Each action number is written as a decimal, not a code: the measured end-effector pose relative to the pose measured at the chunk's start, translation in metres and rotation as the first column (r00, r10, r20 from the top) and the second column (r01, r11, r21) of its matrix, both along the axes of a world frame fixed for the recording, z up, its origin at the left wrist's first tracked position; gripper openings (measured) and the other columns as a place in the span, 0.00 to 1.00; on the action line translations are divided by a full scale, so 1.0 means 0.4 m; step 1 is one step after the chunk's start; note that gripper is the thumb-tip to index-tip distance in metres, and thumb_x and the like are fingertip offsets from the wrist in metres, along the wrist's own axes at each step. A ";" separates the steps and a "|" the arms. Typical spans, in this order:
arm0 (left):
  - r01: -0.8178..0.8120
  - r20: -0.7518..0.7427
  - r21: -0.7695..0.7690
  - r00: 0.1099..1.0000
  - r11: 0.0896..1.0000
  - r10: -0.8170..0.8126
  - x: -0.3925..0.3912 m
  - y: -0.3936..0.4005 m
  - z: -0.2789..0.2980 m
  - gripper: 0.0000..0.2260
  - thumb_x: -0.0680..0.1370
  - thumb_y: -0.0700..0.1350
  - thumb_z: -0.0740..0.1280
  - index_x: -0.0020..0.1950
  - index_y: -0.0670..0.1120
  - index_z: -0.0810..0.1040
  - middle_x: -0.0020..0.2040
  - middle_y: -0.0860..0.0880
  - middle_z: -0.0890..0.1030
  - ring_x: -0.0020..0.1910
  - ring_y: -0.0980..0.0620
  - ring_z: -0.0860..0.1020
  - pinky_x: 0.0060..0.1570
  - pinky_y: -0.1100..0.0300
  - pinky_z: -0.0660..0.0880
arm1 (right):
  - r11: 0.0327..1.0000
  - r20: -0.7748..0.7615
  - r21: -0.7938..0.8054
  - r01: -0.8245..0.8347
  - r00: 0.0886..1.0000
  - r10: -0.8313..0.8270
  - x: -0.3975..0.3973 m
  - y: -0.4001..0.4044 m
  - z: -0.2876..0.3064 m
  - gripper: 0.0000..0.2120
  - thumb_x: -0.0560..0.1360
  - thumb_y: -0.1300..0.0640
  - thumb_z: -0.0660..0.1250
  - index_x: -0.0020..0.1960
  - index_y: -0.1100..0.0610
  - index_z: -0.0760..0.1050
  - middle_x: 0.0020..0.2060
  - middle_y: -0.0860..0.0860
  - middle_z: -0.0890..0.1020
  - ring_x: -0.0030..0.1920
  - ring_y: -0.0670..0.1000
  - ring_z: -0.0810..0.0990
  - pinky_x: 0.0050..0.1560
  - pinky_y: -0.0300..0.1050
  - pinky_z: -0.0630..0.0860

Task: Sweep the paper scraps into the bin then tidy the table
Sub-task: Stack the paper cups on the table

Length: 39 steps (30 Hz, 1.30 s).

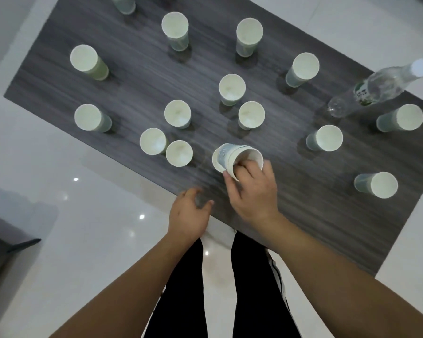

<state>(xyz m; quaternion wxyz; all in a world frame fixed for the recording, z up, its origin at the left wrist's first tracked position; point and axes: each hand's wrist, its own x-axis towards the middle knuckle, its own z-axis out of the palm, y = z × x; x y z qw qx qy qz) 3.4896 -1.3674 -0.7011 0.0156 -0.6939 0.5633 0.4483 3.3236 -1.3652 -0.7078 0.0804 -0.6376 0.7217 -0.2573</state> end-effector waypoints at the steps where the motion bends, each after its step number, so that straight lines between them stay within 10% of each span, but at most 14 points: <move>1: -0.025 -0.005 -0.029 1.000 0.999 0.025 0.006 -0.006 0.003 0.19 0.75 0.53 0.68 0.65 0.50 0.74 0.62 0.51 0.76 0.58 0.50 0.75 0.59 0.54 0.72 | 0.991 -0.068 0.130 -0.041 0.996 0.050 0.015 -0.016 -0.007 0.11 0.78 0.53 0.67 0.43 0.59 0.82 0.42 0.54 0.81 0.40 0.59 0.72 0.43 0.49 0.69; 4: -0.054 0.031 -0.263 0.997 0.963 0.064 0.036 -0.036 0.011 0.18 0.75 0.50 0.68 0.65 0.51 0.72 0.62 0.51 0.73 0.58 0.50 0.74 0.53 0.61 0.68 | 0.815 -0.149 0.574 -0.078 0.969 0.198 0.040 -0.049 -0.047 0.15 0.79 0.48 0.63 0.54 0.57 0.82 0.50 0.54 0.81 0.50 0.60 0.71 0.49 0.51 0.70; 7: 0.184 0.151 -0.432 0.980 0.883 -0.130 0.061 -0.088 -0.015 0.22 0.74 0.48 0.67 0.67 0.49 0.67 0.68 0.50 0.67 0.57 0.48 0.72 0.47 0.56 0.72 | 0.740 -0.169 0.669 -0.076 0.954 0.250 0.038 -0.062 -0.085 0.16 0.77 0.46 0.64 0.58 0.54 0.80 0.56 0.52 0.79 0.52 0.60 0.71 0.51 0.50 0.72; 13: 0.398 0.290 -0.052 0.884 0.916 -0.367 0.042 -0.174 -0.102 0.12 0.77 0.45 0.62 0.60 0.47 0.74 0.58 0.47 0.75 0.47 0.42 0.77 0.38 0.54 0.70 | 0.839 -0.189 0.544 0.001 0.974 0.121 0.035 -0.046 -0.115 0.09 0.71 0.53 0.73 0.47 0.58 0.84 0.47 0.54 0.83 0.42 0.63 0.74 0.40 0.52 0.76; 17: 0.260 0.200 -0.342 0.959 0.903 -0.200 0.038 -0.153 -0.031 0.05 0.77 0.46 0.63 0.48 0.49 0.78 0.45 0.51 0.79 0.40 0.45 0.76 0.33 0.57 0.69 | 0.855 -0.136 0.519 0.005 0.988 0.077 0.039 -0.037 -0.129 0.08 0.71 0.55 0.74 0.47 0.59 0.84 0.47 0.55 0.83 0.43 0.64 0.75 0.42 0.52 0.76; 22: 0.055 0.184 -0.596 0.980 0.801 0.070 0.129 -0.246 0.050 0.13 0.76 0.45 0.58 0.55 0.49 0.79 0.52 0.53 0.80 0.42 0.47 0.74 0.37 0.58 0.71 | 0.928 -0.072 0.365 0.067 0.996 -0.044 0.085 -0.077 -0.109 0.13 0.76 0.53 0.67 0.40 0.60 0.83 0.41 0.55 0.82 0.39 0.62 0.74 0.39 0.48 0.72; 27: 0.176 0.342 -0.360 0.938 0.916 -0.045 0.165 -0.305 -0.036 0.13 0.78 0.54 0.61 0.54 0.48 0.77 0.52 0.48 0.79 0.46 0.44 0.73 0.39 0.53 0.74 | 0.998 0.085 -0.059 -0.027 0.996 0.032 0.153 -0.191 -0.038 0.12 0.79 0.54 0.67 0.45 0.63 0.82 0.46 0.57 0.80 0.47 0.58 0.73 0.51 0.48 0.69; 32: 0.336 0.418 -0.089 0.867 0.938 -0.271 0.182 -0.314 -0.127 0.17 0.76 0.59 0.63 0.60 0.52 0.75 0.59 0.51 0.76 0.53 0.44 0.73 0.48 0.53 0.72 | 0.994 0.044 0.044 -0.101 0.994 0.099 0.203 -0.343 -0.041 0.13 0.79 0.52 0.65 0.46 0.60 0.83 0.47 0.55 0.82 0.45 0.61 0.75 0.48 0.52 0.72; 39: -0.114 0.205 -0.646 0.926 0.755 0.316 0.294 -0.387 -0.002 0.08 0.78 0.54 0.61 0.42 0.52 0.74 0.43 0.57 0.77 0.39 0.50 0.66 0.34 0.59 0.65 | 0.852 -0.212 0.512 -0.110 0.945 0.250 0.232 -0.415 -0.106 0.09 0.72 0.52 0.73 0.47 0.57 0.84 0.46 0.55 0.82 0.40 0.61 0.75 0.35 0.51 0.76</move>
